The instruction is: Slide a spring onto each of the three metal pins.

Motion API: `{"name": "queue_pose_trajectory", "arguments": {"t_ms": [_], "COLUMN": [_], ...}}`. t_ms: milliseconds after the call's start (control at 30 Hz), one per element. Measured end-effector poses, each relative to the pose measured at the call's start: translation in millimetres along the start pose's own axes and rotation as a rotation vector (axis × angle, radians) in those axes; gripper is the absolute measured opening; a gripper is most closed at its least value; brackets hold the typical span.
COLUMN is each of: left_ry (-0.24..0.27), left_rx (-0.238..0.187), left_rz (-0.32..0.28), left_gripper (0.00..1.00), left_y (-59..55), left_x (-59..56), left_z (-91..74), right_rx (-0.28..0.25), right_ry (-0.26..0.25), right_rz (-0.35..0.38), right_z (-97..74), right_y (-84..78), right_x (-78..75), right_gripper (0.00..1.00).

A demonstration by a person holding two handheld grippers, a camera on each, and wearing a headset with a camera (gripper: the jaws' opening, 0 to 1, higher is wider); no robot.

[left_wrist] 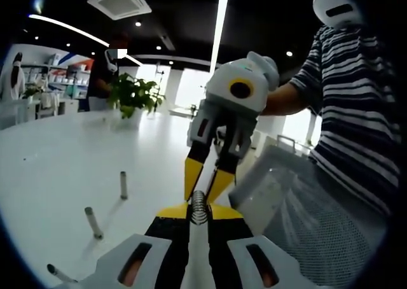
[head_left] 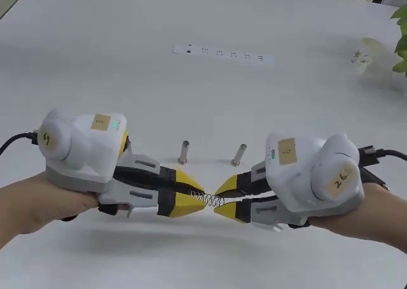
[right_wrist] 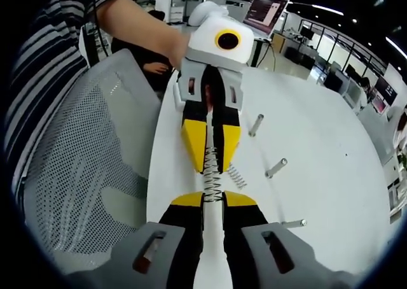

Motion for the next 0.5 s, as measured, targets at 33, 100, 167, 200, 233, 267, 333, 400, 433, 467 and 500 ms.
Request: {"name": "queue_pose_trajectory", "arguments": {"t_ms": [33, 100, 167, 200, 233, 267, 333, 400, 433, 467, 500], "left_ry": [0.001, 0.003, 0.005, 0.006, 0.006, 0.006, 0.005, 0.003, 0.003, 0.002, 0.002], "left_rx": [-0.001, 0.0, -0.003, -0.004, -0.002, -0.001, -0.001, 0.004, 0.008, 0.009, 0.014], "left_rz": [-0.001, 0.005, 0.001, 0.002, 0.003, 0.004, 0.001, 0.002, 0.005, 0.006, 0.008], "left_gripper": [0.02, 0.02, 0.02, 0.02, 0.02, 0.02, 0.02, 0.02, 0.02, 0.02, 0.02], "left_y": [0.1, 0.2, 0.7, 0.8, 0.5, 0.3, -0.5, -2.2, -3.2, -3.4, -4.2], "left_x": [0.2, 0.6, 0.7, 0.9, 1.1, 1.1, 1.2, 0.3, 0.0, -0.2, -0.2], "left_z": [-0.1, -0.7, -1.4, -1.7, -2.0, -2.3, -2.5, -2.6, -2.7, -2.8, -3.1], "right_rx": [0.0, -0.003, -0.006, -0.006, -0.004, -0.004, -0.001, 0.005, 0.007, 0.009, 0.009], "right_ry": [0.0, -0.002, -0.003, -0.005, -0.007, -0.007, -0.004, 0.003, 0.006, 0.009, 0.01], "right_rz": [0.0, -0.002, -0.008, -0.009, -0.011, -0.014, -0.027, -0.036, -0.041, -0.047, -0.05], "right_z": [-0.1, -0.8, -1.6, -1.9, -2.2, -2.4, -3.0, -3.7, -4.0, -4.5, -4.6], "right_y": [0.0, 0.9, 2.1, 2.6, 3.2, 3.5, 4.4, 5.0, 5.1, 5.6, 6.0], "right_x": [-0.3, -1.3, -1.6, -1.9, -2.2, -2.2, -1.9, -1.5, -1.4, -1.3, -1.4], "right_gripper": [0.08, 0.08, 0.08, 0.08, 0.08, 0.08, 0.07, 0.07, 0.07, 0.07, 0.07]}}
Point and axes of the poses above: the centre of the closed fingertips' face, and the gripper's own axes: z roughly forward along the fingers, x roughly to its left, y roughly out of its top, the point moved 6 cm from there along -z, roughly backward along the fingers, and after that the axes turned 8 degrees about -x, right-handed, at the moved point
